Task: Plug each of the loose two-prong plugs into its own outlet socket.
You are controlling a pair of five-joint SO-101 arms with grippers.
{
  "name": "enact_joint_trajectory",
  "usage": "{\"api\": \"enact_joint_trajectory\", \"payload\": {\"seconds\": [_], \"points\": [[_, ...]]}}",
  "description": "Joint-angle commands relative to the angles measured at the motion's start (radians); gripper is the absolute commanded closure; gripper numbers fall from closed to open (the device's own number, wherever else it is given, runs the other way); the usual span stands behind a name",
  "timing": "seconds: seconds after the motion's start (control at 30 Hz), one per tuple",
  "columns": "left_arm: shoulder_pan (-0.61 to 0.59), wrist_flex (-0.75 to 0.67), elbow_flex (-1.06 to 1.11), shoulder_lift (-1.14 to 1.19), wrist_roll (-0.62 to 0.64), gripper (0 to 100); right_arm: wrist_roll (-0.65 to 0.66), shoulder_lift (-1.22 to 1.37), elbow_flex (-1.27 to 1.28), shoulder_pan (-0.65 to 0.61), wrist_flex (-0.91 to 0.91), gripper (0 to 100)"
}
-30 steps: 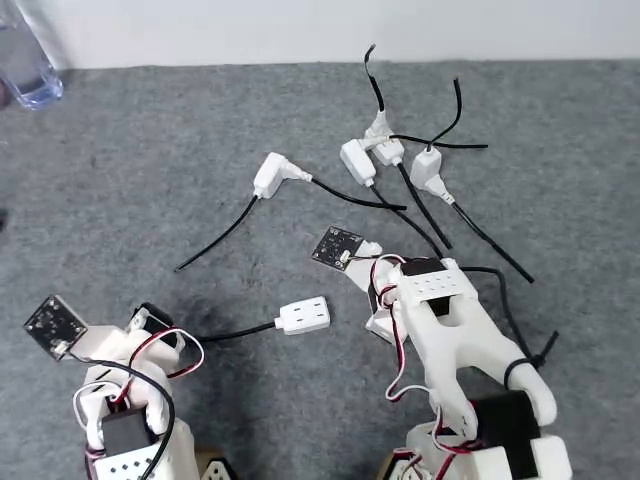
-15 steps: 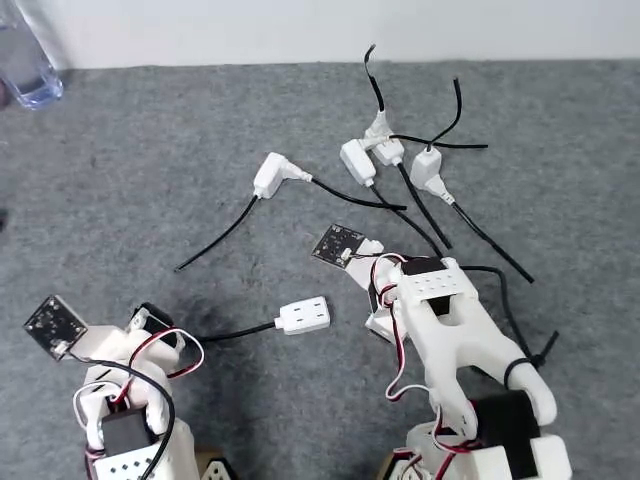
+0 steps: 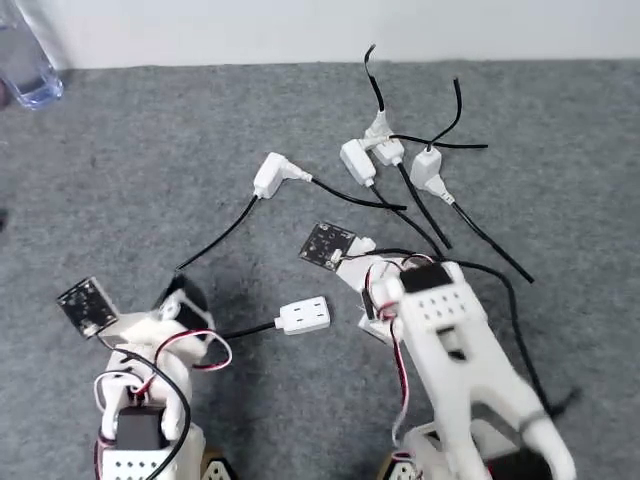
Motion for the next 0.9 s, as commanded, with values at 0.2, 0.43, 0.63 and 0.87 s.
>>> {"api": "enact_joint_trajectory", "payload": {"seconds": [0.2, 0.43, 0.63, 0.87], "points": [[0.278, -0.434, -0.024, -0.009, 0.364, 99, 0.0, -0.496, -0.06, -0.125, 0.269, 99.1], [0.569, -0.434, -0.101, -0.009, 0.382, 99, 0.032, -0.57, -0.239, -0.125, 0.34, 99.1], [0.657, -0.431, -0.127, -0.009, 0.382, 99, 0.029, -0.567, -0.275, -0.125, 0.312, 99.1], [0.802, -0.272, -0.171, -0.009, 0.381, 99, 0.029, -0.567, -0.269, -0.13, 0.289, 99.1]]}}
